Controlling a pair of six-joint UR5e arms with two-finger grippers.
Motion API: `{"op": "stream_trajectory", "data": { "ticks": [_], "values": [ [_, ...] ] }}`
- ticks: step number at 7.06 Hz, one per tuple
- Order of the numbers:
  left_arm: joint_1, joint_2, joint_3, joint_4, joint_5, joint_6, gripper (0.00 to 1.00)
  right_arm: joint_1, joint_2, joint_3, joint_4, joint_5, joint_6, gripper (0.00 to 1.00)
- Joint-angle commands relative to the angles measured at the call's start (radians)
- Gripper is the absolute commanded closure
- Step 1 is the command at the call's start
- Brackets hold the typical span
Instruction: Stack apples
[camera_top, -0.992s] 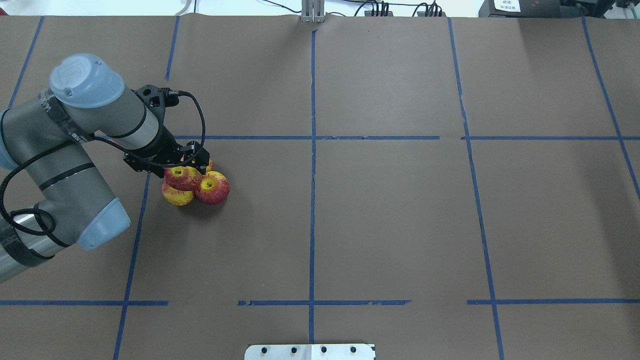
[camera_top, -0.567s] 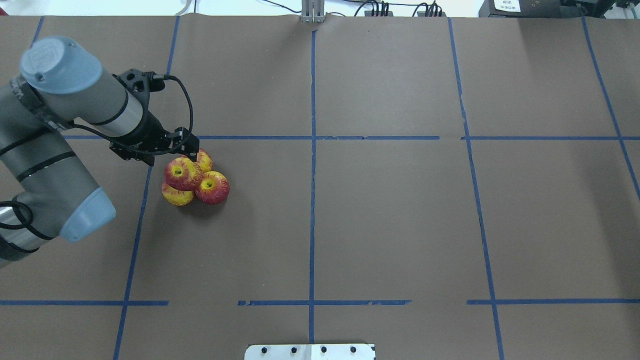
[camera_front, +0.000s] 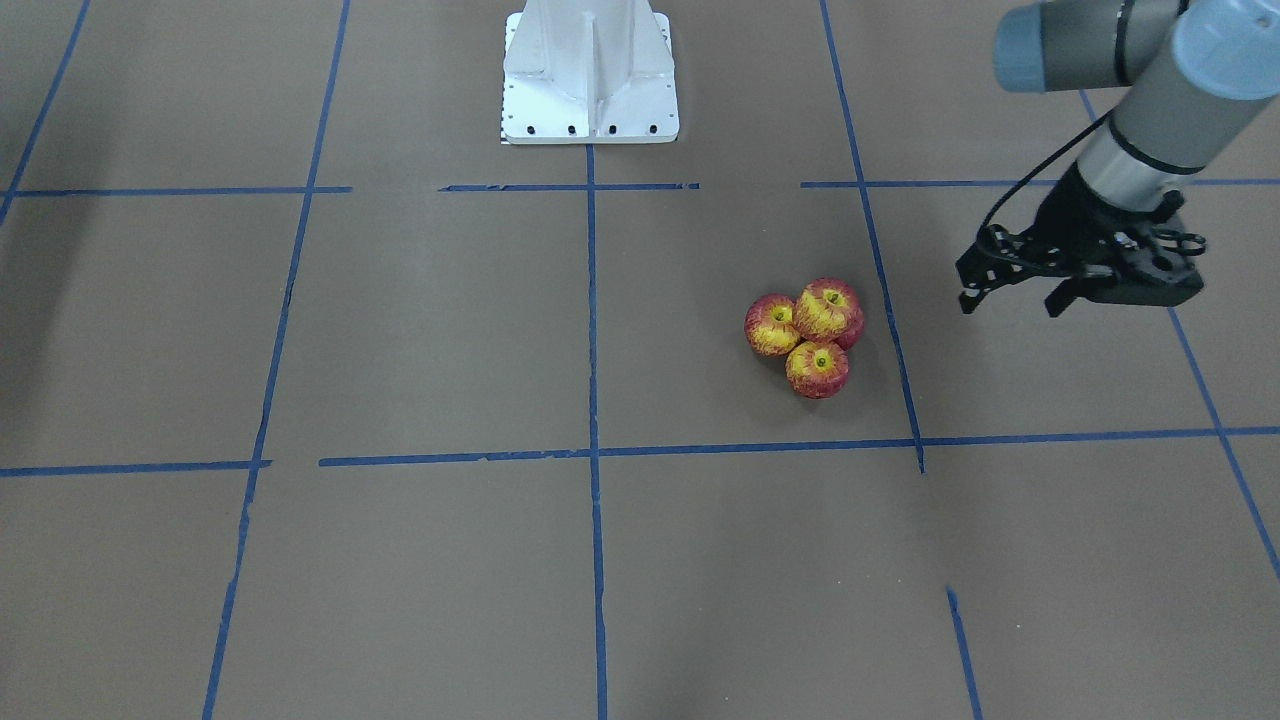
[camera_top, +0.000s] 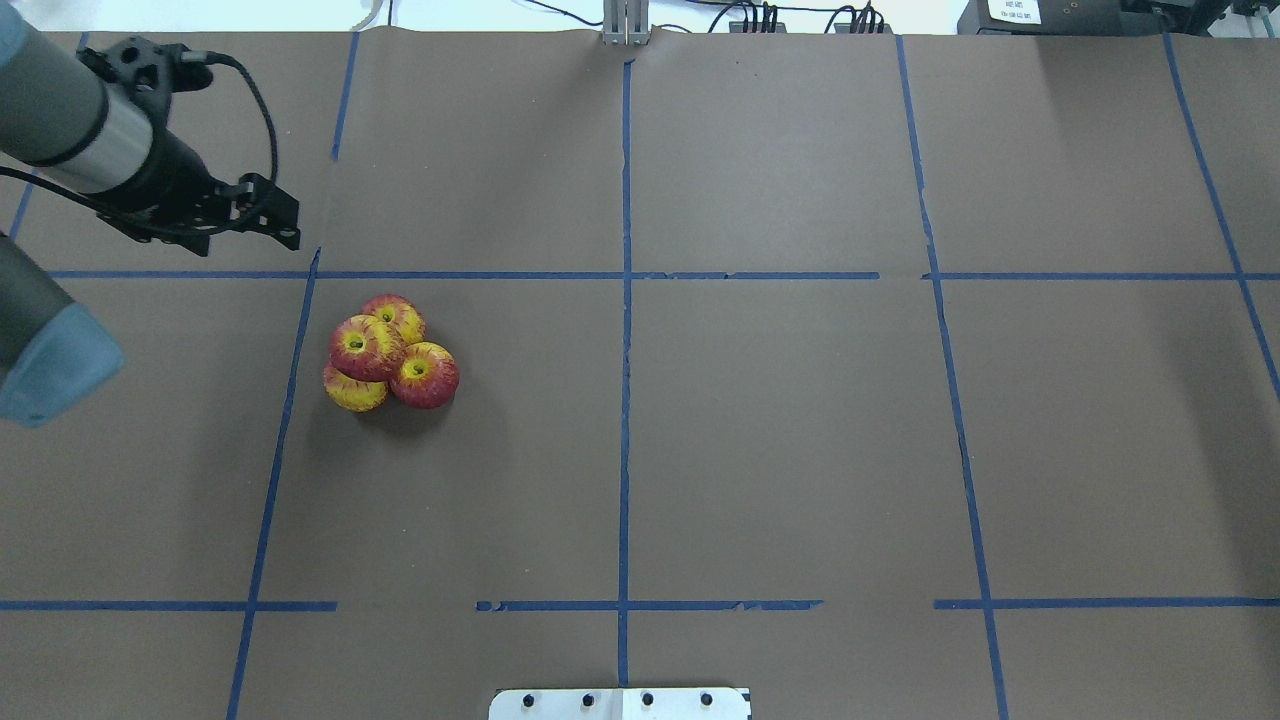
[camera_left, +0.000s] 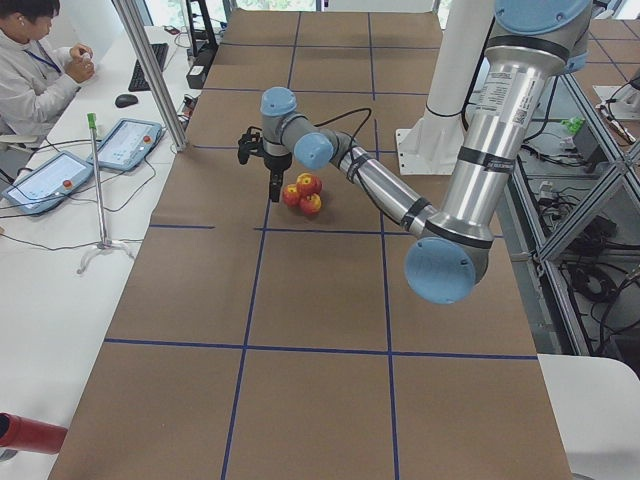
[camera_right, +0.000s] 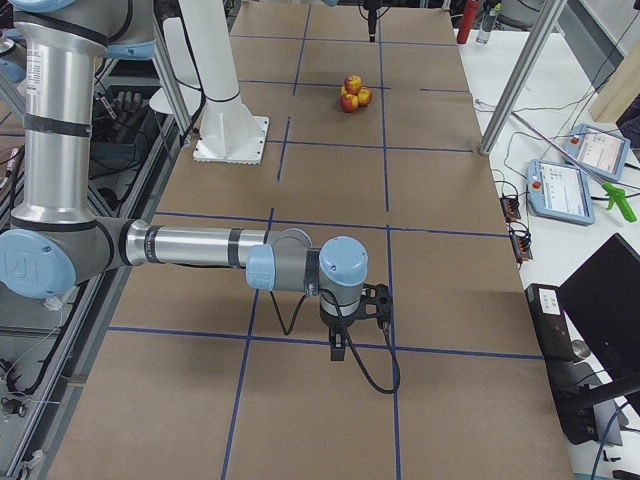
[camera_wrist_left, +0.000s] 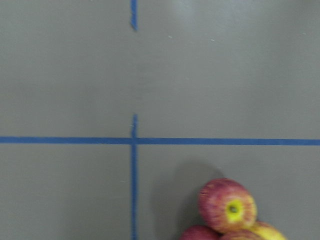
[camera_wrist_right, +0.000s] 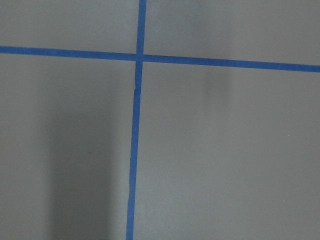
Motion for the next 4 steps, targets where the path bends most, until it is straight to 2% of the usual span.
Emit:
{"op": "stream_trajectory", "data": {
  "ticks": [1,3,4],
  "values": [
    [-0.228,0.095,0.122,0.003,-0.061,0.428,0.01,0.0,0.0,0.0,0.0,0.0,0.0,0.0],
    [-0.429,0.08,0.361,-0.002,-0.055,0.79,0.02,0.0,0.0,0.0,0.0,0.0,0.0,0.0],
    [-0.458,0.078,0.407,-0.002,-0.06,0.825,0.01,0.0,0.0,0.0,0.0,0.0,0.0,0.0]
  ]
}}
